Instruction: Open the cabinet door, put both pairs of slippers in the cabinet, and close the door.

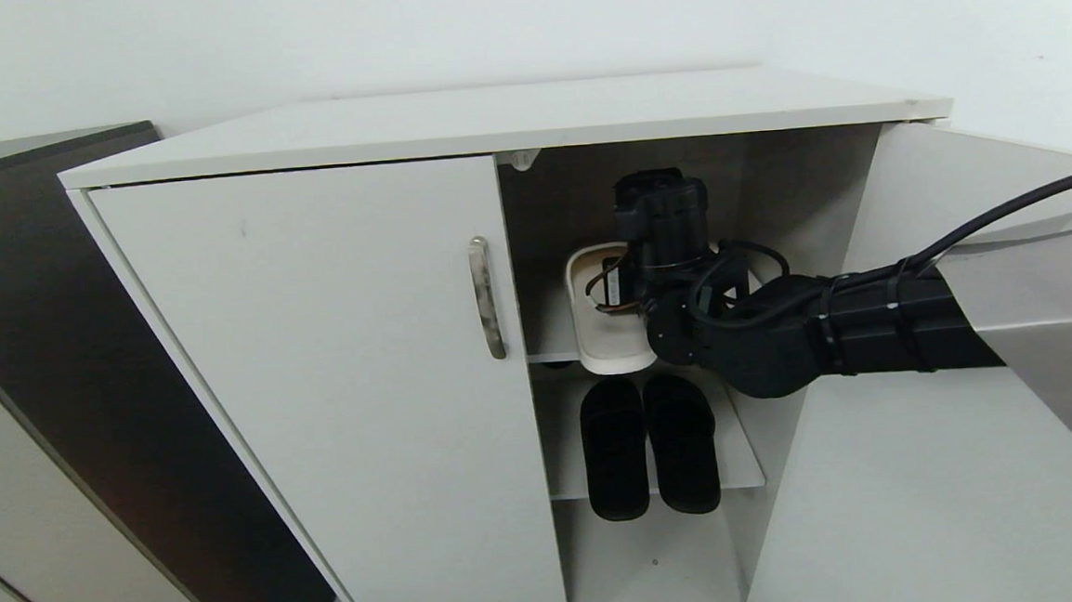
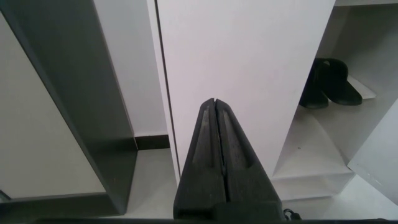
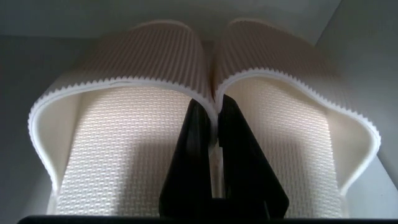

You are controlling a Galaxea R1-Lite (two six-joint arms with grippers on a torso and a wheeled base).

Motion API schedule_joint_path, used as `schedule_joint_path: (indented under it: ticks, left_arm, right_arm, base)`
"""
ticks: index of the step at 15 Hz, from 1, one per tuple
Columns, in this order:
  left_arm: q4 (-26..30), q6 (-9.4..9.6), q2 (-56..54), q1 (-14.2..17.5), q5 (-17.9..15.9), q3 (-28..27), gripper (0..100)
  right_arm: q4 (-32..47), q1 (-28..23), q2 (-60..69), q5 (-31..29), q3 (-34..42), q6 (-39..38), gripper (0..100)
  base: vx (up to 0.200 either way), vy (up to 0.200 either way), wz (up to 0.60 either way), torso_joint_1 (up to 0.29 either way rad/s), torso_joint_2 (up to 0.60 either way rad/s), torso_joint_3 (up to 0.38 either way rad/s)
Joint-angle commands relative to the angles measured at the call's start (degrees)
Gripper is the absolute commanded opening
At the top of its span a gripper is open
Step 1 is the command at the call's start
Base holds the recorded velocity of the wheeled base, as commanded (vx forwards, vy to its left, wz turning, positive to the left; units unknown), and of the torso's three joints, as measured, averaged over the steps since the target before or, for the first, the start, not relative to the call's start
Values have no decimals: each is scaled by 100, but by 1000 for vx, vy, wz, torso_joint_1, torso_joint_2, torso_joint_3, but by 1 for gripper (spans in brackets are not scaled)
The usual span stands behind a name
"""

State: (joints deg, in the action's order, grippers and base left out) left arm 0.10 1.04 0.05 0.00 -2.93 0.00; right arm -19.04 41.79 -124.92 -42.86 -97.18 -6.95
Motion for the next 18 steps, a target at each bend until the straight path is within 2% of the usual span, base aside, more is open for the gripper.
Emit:
schedule_joint_path:
  ticks: [1,7,8,12,18]
  left_arm:
    - [-1,2,-5,0,3,0,0]
    - [-1,-7,4,0,3,0,0]
    - [-1,-7,-5,0,-6,0,0]
    - [-1,-7,4,0,-6,0,0]
    - [-1,-7,-5,0,3,0,0]
  right_arm:
    - [-3,-4,-15,-3,-2,1,0]
    - [6,5,-59,6,24,-43,0]
    - [6,5,-59,-3,33,-43,100]
    - [58,13,-42,-3,77,-43,100]
    - [-21,321,706,-82,938,-61,100]
  base:
    - [0,0,0,0,0,0]
    - [0,0,0,0,0,0]
    - [0,0,0,0,0,0]
    - [0,0,0,0,0,0]
    - [0,0,0,0,0,0]
